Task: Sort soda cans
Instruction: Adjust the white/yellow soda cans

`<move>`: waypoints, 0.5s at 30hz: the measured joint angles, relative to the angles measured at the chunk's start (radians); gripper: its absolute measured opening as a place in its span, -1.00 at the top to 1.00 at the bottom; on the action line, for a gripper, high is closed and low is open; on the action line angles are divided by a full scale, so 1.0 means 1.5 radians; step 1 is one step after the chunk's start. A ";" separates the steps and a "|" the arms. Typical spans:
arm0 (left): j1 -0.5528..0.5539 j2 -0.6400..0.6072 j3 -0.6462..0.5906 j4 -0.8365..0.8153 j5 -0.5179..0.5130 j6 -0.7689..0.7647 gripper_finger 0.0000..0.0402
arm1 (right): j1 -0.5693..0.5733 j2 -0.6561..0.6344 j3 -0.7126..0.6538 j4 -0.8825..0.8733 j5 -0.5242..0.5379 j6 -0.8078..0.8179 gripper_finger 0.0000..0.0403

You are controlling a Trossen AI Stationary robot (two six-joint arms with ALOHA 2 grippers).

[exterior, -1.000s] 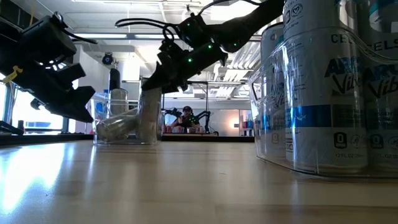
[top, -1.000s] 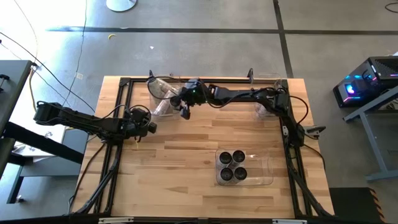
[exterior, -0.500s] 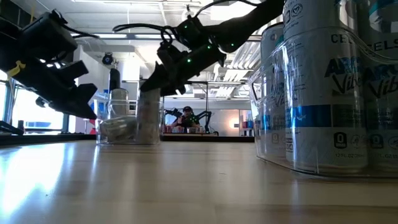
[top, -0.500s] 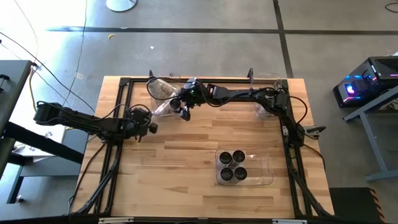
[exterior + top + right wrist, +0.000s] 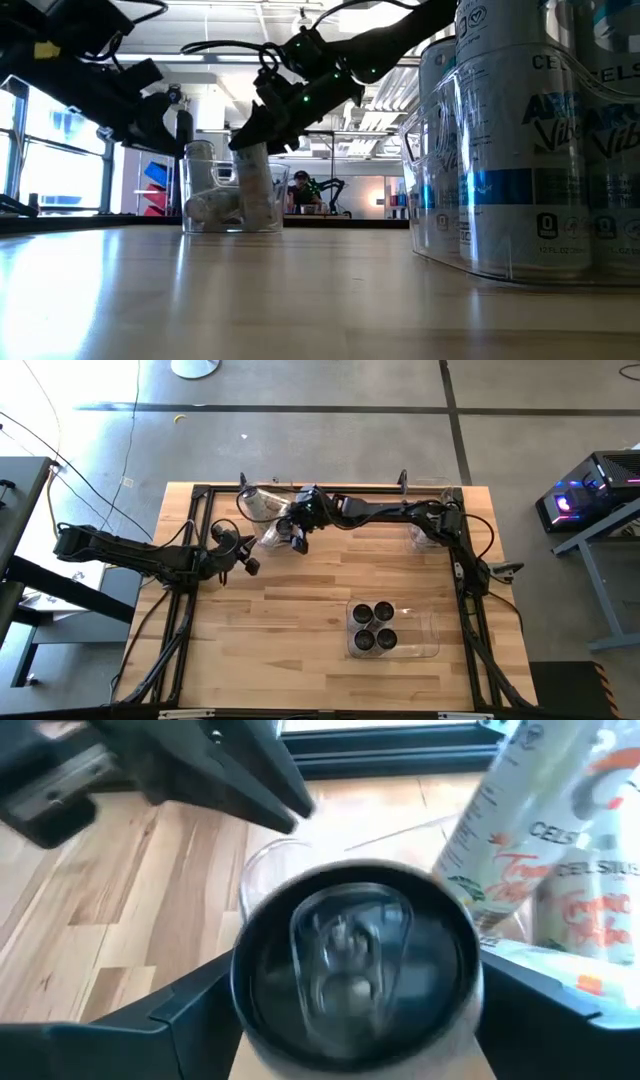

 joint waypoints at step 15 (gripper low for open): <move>0.000 0.001 0.012 -0.008 0.007 -0.005 0.76 | -0.022 -0.004 0.177 -0.227 0.038 -0.023 -0.64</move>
